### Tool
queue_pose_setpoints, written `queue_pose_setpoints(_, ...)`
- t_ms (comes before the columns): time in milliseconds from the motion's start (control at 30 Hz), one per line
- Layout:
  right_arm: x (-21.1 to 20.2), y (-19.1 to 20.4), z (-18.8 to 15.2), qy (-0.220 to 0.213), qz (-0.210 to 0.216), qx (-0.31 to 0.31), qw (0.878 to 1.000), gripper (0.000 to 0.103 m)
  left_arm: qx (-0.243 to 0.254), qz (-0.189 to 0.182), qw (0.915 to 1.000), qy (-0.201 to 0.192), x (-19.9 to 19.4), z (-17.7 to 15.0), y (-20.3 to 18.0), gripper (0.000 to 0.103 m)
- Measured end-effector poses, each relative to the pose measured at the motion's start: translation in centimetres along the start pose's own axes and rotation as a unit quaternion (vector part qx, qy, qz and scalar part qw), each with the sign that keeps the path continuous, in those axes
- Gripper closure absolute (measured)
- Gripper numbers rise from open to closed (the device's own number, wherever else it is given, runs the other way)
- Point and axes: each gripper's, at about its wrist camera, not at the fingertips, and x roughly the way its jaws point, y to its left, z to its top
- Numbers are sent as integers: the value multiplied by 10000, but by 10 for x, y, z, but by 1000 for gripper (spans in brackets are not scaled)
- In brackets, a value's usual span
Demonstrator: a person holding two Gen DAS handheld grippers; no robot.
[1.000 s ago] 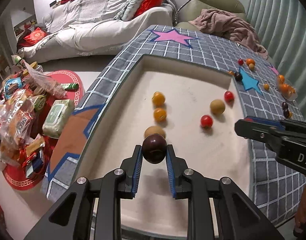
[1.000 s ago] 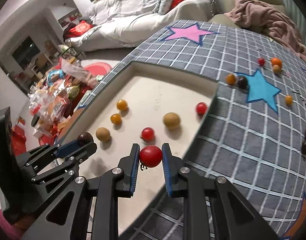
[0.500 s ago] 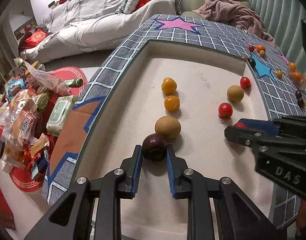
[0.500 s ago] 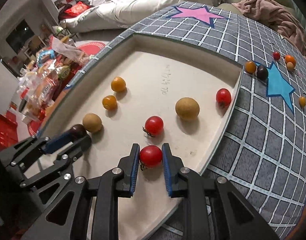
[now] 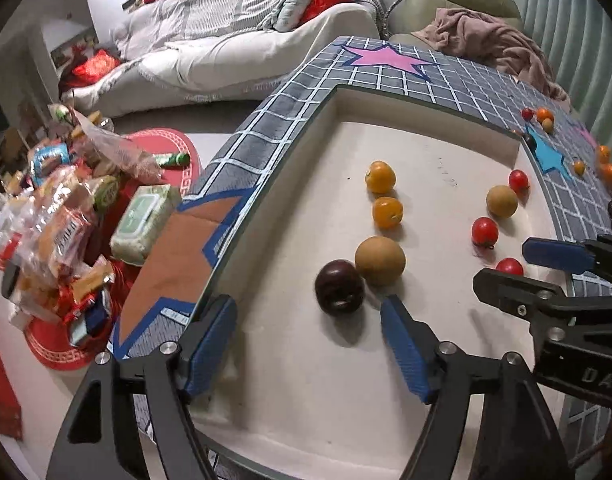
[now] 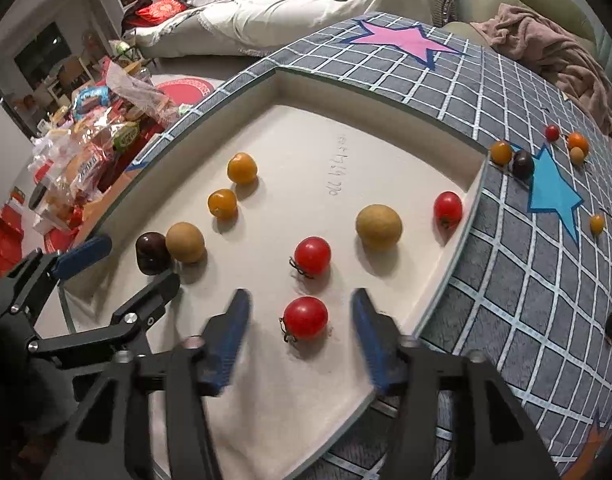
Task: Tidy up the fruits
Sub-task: 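Open the right tool over the tray while the left tool releases the dark fruit, then move both open tools back over the fruits on the tablecloth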
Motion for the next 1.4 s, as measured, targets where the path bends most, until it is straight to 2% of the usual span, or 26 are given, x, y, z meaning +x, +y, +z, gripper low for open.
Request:
queue_pose_setpoints(67, -4, 0, 1, -38, 128, 25, 9999, 24, 11, 37, 10000, -23, -3, 0, -1, 27)
queue_pose_setpoints(233, -25, 6, 4, -289, 263, -21, 9992, 0, 5, -64, 10000, -63, -11, 3, -3, 27)
queue_pose_setpoints(467, -70, -23, 2, -789, 120, 227, 9966, 0, 32, -266, 9993, -249, -37, 17, -13, 27)
queue_pose_setpoints(667, -112, -85, -11, -1089, -252, 729, 9911, 0, 394, -587, 9960, -548, -69, 37, -48, 27)
queue_pose_setpoints(833, -132, -150, -35, -1141, -609, 1239, 9838, 0, 830, -999, 9889, -726, -93, 52, -101, 27)
queue_pose_setpoints(967, -140, -201, -62, -1089, -858, 1691, 9758, 0, 1246, -1158, 9829, -707, -97, 56, -151, 27)
queue_pose_setpoints(1167, -141, -251, -98, -1013, -1189, 2065, 9659, 0, 1684, -1351, 9754, -454, -89, 52, -212, 27)
queue_pose_setpoints(1400, -132, -293, -129, -912, -1570, 2323, 9556, 0, 2122, -1388, 9669, -296, -66, 52, -284, 27)
